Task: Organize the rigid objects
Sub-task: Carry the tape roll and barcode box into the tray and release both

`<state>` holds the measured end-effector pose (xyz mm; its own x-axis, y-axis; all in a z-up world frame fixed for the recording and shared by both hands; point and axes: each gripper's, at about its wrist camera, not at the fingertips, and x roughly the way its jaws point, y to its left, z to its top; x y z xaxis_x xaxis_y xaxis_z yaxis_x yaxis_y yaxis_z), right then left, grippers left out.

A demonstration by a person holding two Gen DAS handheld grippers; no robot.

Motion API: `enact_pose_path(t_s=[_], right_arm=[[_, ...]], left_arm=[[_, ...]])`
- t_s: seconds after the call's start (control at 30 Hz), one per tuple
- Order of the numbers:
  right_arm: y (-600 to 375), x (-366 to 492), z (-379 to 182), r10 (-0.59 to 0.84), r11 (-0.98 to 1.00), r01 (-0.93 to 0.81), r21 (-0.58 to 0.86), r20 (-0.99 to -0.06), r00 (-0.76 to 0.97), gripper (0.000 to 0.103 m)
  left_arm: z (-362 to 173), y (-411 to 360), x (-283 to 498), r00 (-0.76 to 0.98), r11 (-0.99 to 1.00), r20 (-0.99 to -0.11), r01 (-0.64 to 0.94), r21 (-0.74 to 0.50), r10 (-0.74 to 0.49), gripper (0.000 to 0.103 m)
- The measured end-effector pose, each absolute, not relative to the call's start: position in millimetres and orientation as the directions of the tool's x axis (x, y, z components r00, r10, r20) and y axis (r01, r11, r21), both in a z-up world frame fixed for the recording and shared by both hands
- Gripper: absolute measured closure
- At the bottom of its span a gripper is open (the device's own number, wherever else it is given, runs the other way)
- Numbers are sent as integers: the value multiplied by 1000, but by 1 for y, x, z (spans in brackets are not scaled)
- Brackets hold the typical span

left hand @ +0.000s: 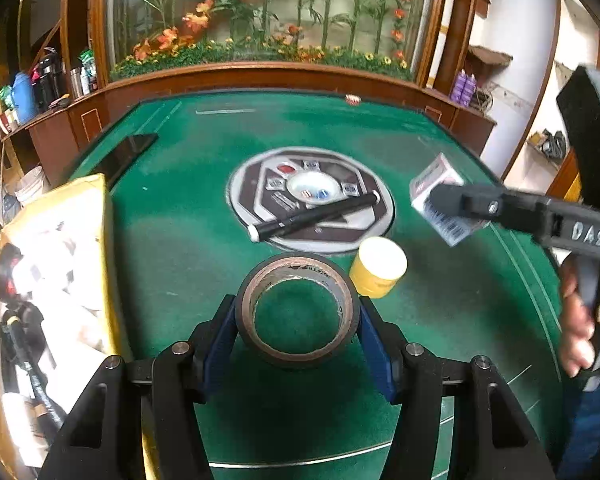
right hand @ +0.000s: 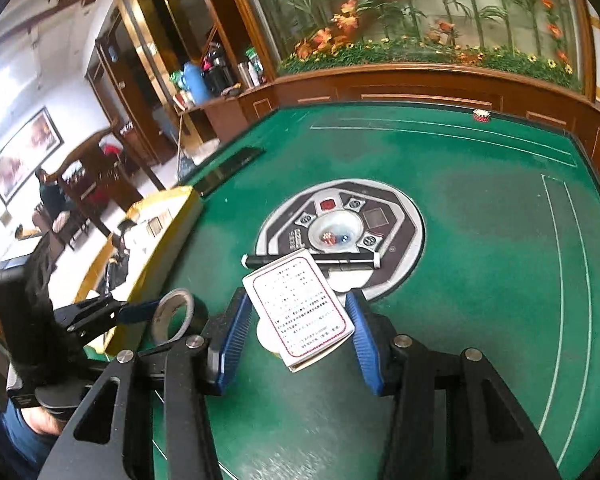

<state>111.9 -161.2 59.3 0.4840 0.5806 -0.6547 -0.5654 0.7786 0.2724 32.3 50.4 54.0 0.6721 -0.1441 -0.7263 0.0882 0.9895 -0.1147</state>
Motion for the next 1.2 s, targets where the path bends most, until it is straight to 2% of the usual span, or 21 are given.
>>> enact_pose_path(t_s=[0.17,0.47,0.77,1.07,1.2], right_arm=[[-144,106,59,630,737,-605,302,-632,451,55],[-88,86,62,693,657,-671,344,-626,358,55],[8,67,63,716,571,-738,360,-658,233,55],[89,75,38,617,618,-732,288,-755,223,55],[105,84,29,588,641,-720,264,-772,241,55]], left_arm=[[72,83,20,708,992,-698,35,-123,-112,41],[91,190,-5,743,974,-669,-161,-161,12,41],[49,263,4,644,941,-762,-294,-165,68,41],[27,291,30,583,936,-808,-325,-137,84,40],[22,298,36,578,928,-813,-335,-165,65,40]])
